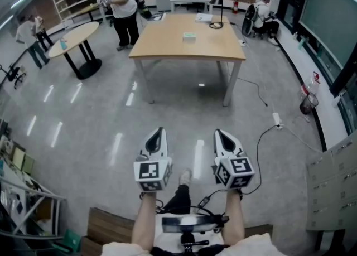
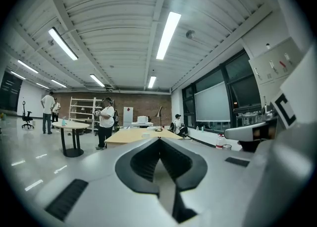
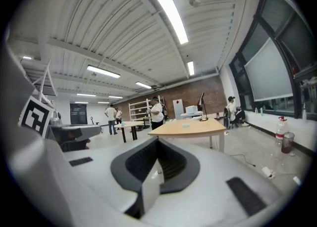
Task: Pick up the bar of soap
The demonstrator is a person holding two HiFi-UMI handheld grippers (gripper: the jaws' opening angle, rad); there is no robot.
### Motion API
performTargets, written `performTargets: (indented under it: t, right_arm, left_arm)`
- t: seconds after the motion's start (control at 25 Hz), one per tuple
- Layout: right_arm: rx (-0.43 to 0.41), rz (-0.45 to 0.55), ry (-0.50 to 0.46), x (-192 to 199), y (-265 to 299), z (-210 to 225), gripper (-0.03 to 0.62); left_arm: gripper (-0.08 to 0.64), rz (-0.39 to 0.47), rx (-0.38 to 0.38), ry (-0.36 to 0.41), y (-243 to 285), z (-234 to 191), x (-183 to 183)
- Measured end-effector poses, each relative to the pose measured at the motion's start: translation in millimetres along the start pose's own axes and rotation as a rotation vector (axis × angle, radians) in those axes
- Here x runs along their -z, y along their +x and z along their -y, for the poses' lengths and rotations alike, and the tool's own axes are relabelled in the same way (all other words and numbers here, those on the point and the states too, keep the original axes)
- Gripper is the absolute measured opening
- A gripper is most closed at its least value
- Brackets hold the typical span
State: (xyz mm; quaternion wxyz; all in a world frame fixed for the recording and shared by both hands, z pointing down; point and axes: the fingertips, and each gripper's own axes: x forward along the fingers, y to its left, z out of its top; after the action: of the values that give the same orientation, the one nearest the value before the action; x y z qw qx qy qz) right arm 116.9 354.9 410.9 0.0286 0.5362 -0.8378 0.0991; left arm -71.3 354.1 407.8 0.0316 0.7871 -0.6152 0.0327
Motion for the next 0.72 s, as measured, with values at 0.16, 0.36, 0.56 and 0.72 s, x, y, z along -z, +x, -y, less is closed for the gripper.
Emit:
performTargets:
  t: [0.16, 0.36, 0.56, 0.72]
  right_arm:
    - [-0.002, 0.007, -0.001, 8.0, 47.4, 20.7, 0.003]
    - [0.006, -0.04, -0.033, 4.5, 134.1, 59.4, 0.003]
    - [0.032, -0.035, -0.046, -29.6, 229.1, 94.0, 0.003]
    - [0.05, -0.028, -0.081, -55.4, 291.1, 110.1, 0.003]
  left_arm:
    - [0.015, -0.009, -0.012, -0.003, 49.3, -20.7, 13.3]
    - [0.015, -0.031, 0.005, -0.039, 153.6, -49.6, 29.3]
    - [0.015, -0.016, 0.009, -0.077, 253.5, -88.5, 5.7]
    - [0.015, 0.01, 0.007, -0.098, 318.7, -118.7, -10.8]
